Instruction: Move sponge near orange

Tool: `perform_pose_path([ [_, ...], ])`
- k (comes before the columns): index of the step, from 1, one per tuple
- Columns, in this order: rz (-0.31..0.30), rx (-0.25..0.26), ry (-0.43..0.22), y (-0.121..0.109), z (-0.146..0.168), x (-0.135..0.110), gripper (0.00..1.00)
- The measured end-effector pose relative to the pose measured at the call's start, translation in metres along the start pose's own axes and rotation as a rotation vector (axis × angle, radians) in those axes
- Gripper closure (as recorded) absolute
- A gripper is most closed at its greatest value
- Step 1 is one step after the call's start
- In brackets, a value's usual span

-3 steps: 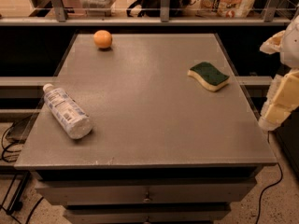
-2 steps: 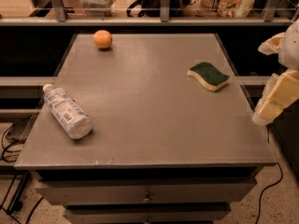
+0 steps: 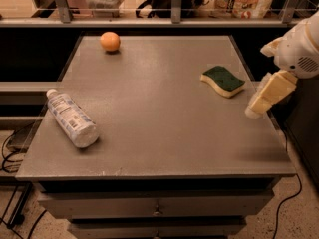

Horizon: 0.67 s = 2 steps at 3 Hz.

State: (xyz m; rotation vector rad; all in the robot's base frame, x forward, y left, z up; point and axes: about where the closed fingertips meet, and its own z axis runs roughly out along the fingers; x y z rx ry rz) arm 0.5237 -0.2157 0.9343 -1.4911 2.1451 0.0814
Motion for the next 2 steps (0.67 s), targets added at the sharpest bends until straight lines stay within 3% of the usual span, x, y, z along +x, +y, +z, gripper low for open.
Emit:
perform_pose_path([
  [1,0.019,-0.055,-0.035,-0.0238,0.0291,-0.0071,0.00],
  [2,0.022,-0.064,-0.042,-0.0301,0.0327,-0.0083,0.00],
])
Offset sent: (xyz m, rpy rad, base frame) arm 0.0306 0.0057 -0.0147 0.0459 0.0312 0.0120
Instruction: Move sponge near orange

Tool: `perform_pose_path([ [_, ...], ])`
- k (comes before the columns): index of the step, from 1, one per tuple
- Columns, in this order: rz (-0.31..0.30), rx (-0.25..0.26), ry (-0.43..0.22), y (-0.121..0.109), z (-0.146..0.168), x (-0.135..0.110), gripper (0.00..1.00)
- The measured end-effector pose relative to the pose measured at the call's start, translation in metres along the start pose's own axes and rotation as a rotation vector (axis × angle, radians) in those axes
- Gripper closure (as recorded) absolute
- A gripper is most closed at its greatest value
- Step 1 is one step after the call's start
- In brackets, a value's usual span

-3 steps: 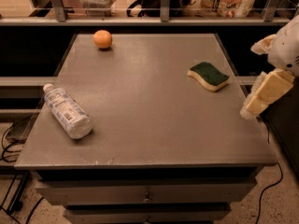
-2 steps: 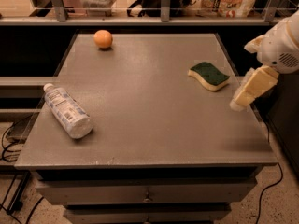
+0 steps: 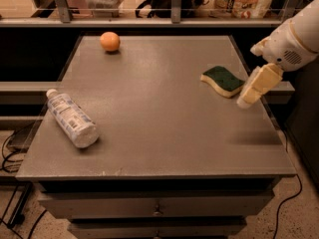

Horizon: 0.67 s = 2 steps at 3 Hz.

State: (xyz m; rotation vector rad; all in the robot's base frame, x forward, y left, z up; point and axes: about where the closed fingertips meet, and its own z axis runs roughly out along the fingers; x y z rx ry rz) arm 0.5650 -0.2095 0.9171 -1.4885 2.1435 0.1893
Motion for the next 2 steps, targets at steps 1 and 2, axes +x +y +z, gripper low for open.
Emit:
perform_pose_path([
  [1,0.019,0.000,-0.027,-0.001,0.008,-0.008,0.00],
  [2,0.041,0.007,-0.066,-0.007,0.024,-0.022,0.00],
])
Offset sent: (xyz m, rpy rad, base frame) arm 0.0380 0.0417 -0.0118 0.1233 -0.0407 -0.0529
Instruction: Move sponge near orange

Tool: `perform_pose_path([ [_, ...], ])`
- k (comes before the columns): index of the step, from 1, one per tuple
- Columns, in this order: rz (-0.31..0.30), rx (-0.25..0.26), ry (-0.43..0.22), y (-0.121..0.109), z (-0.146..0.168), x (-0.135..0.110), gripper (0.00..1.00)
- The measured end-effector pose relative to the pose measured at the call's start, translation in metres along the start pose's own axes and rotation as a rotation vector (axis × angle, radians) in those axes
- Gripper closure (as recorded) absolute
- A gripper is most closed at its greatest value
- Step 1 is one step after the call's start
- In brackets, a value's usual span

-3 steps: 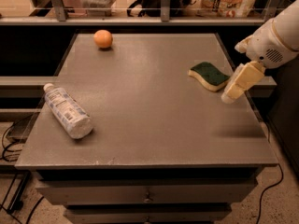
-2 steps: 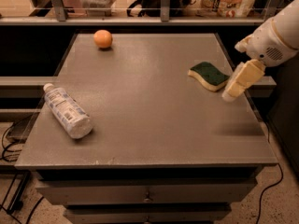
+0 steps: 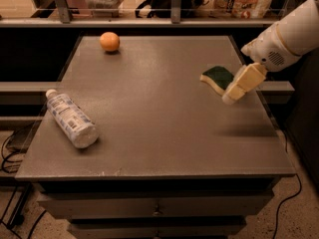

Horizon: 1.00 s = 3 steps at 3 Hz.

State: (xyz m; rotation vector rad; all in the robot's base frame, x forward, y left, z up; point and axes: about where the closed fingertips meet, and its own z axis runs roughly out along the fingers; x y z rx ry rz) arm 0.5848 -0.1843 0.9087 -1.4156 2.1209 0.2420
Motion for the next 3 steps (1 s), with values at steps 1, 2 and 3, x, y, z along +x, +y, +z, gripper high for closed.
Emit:
perform_pose_path([
  [1,0.041,0.003,-0.030,-0.010,0.022,-0.004,0.00],
  [2,0.077,0.004,-0.029,-0.022,0.045,-0.004,0.00],
  [3,0.112,0.001,-0.022,-0.032,0.065,0.000,0.00],
])
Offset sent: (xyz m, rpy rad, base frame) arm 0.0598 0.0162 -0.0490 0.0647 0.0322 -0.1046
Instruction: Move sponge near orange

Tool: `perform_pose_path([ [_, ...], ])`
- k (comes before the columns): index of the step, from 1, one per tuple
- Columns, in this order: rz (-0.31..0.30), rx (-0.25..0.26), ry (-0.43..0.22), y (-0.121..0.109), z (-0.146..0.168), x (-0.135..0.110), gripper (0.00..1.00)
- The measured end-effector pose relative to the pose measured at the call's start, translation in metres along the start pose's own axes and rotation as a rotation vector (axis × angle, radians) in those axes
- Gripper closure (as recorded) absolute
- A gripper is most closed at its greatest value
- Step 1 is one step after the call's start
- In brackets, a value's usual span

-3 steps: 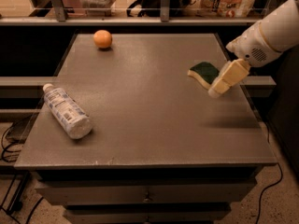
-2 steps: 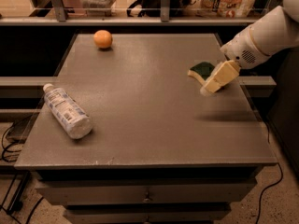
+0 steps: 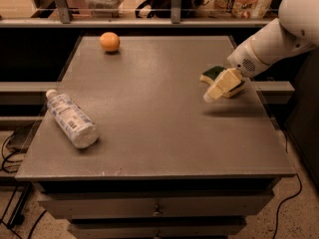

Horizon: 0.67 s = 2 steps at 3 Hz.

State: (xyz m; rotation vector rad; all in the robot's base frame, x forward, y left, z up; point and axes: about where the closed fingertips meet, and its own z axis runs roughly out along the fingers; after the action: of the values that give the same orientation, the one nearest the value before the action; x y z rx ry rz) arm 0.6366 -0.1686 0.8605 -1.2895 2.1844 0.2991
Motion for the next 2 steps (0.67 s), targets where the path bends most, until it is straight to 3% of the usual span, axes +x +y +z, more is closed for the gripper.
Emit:
perform_pose_path([
  [1,0.035,-0.024,0.007,-0.004,0.016,0.005,0.18],
  [2,0.065,-0.043,0.010,-0.008,0.026,0.012,0.42],
])
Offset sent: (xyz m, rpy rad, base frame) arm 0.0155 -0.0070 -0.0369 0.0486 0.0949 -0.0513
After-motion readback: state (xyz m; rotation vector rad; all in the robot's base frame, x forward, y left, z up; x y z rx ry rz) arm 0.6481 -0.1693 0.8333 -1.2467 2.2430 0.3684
